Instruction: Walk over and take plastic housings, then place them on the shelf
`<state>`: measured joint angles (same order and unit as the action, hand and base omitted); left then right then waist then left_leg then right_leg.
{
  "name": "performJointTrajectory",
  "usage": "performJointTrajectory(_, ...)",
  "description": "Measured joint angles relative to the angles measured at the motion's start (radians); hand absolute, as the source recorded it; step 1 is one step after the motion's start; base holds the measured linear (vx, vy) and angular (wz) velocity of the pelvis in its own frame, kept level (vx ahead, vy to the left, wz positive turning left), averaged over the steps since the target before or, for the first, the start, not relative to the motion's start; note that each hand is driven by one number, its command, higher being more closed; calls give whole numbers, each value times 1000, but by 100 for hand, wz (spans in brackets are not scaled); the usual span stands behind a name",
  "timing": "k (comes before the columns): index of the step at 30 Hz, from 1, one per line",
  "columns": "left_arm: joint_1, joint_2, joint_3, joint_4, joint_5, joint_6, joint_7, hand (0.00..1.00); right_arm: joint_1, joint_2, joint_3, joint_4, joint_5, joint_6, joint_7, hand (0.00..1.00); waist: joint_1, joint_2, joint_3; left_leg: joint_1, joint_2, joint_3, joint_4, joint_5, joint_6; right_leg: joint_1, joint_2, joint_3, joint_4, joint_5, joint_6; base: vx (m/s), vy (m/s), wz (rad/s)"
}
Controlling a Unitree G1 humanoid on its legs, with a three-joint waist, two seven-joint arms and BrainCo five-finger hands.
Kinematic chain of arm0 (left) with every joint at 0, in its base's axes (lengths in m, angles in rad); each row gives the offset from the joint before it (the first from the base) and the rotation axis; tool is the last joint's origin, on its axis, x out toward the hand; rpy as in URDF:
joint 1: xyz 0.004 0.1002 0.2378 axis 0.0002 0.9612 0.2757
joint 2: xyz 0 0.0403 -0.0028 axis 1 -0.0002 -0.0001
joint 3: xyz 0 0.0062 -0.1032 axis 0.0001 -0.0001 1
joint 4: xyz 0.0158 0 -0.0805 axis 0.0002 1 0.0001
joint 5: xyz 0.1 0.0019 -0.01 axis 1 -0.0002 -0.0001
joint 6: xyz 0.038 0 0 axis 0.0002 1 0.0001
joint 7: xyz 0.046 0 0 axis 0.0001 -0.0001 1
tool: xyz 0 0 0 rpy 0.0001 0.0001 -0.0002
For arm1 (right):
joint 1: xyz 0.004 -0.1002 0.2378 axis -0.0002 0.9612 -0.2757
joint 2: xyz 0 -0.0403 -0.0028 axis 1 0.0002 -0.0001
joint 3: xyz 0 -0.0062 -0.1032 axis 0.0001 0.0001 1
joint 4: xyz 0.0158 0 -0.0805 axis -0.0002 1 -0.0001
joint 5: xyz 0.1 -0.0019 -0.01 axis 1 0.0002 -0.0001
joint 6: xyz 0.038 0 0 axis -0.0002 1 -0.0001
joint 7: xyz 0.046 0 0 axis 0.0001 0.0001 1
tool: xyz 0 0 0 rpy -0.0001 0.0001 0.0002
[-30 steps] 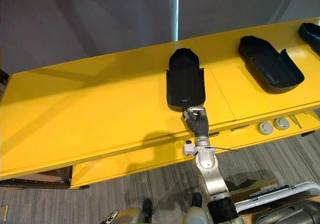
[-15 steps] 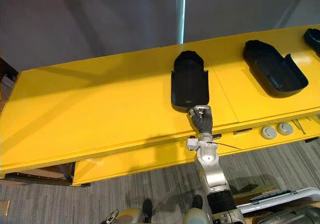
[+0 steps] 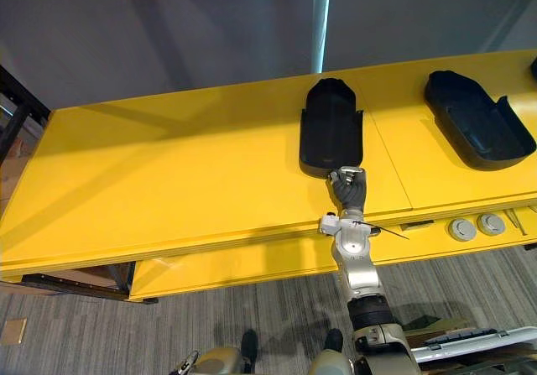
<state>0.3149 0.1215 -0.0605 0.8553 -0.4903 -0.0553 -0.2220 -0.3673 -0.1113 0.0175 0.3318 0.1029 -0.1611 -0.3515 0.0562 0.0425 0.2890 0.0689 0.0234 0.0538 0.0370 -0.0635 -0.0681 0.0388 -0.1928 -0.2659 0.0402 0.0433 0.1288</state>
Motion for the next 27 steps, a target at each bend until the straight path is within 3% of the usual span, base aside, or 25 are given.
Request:
performJointTrajectory(5, 1, 0, 0, -14, 0, 0, -1, 0, -8, 0, -13, 14, 0, -9, -11, 100, 13, -3, 4, 0, 0, -2, 1, 0, 0, 1, -1, -3, 1, 0, 0, 0, 0, 0)
performJointTrajectory(6, 1, 0, 0, -14, 0, 0, -1, 0, -8, 2, -12, 14, -3, -14, -21, 0, 14, -3, 4, -1, 0, -2, 1, 0, 0, 1, -1, -3, 1, 0, 0, 0, 0, 0)
performJointTrajectory(10, 1, 1, 1, -14, 0, -2, 1, 0, 33, 27, -3, -68, -71, -31, -64, 0, 12, -7, 6, -3, 1, -2, 0, -2, 1, 0, 1, -3, -2, -1, 0, 0, 0, 0)
performJointTrajectory(13, 4, 1, 17, -12, 0, -8, 0, 0, 131, 34, 48, -333, -122, -49, -86, 0, 8, -20, 13, -3, 2, 5, 0, -7, 5, -3, 3, 4, -5, -1, 0, 19, 3, -7)
performJointTrajectory(14, 8, 8, 20, -10, 0, -12, 1, 0, 157, 32, 82, -437, -117, -88, -73, 0, -1, -30, 19, -2, 3, 11, 1, -11, 6, -5, 4, 15, -6, -1, -1, 8, 5, -11)
performJointTrajectory(18, 12, 29, 23, 1, 1, -44, -1, 0, 176, 19, 147, -584, -46, -150, 58, 0, -13, -58, 32, -1, 3, 32, 7, -22, 9, -8, 5, 30, -7, 0, 0, 4, 17, -15)
performJointTrajectory(19, 12, 27, 41, 6, 13, -54, -4, 0, 177, 14, 168, -600, 22, -150, 130, 0, -13, -66, 34, 0, 2, 39, 9, -26, 10, -10, 4, 38, -7, 0, 0, 11, 25, -15)
performJointTrajectory(23, 7, 28, 50, 25, 21, -78, -14, 0, 175, 8, 234, -599, 121, -141, 263, 0, -9, -74, 38, -2, 0, 39, 15, -33, 9, -11, 4, 42, -8, 0, 0, 22, 20, -2)
performJointTrajectory(27, 6, 28, 50, 25, 20, -76, -14, 0, 115, 4, 349, -544, 162, -136, 328, 0, -6, -73, 38, -17, 1, 31, 45, -48, 10, -4, 3, 30, -12, 0, 0, -1, 5, 5)
